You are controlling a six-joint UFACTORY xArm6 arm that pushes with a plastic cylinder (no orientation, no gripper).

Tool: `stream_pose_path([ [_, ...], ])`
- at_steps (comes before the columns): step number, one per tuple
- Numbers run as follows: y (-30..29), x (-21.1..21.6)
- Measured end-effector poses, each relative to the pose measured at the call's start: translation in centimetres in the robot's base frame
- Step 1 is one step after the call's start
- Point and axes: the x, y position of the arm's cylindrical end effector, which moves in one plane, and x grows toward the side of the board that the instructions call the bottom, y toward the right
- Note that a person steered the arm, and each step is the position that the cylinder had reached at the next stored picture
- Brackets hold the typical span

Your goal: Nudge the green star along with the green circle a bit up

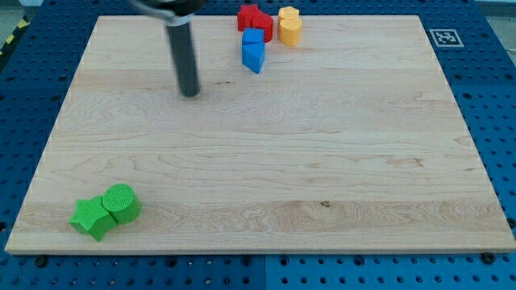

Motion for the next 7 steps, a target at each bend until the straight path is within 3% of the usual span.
stream_pose_path([
  [2, -12.9, 9.7],
  [3, -16.0, 16.3],
  [4, -14.8, 22.6],
  [6, -13.3, 22.8],
  [7, -8.3, 22.8],
])
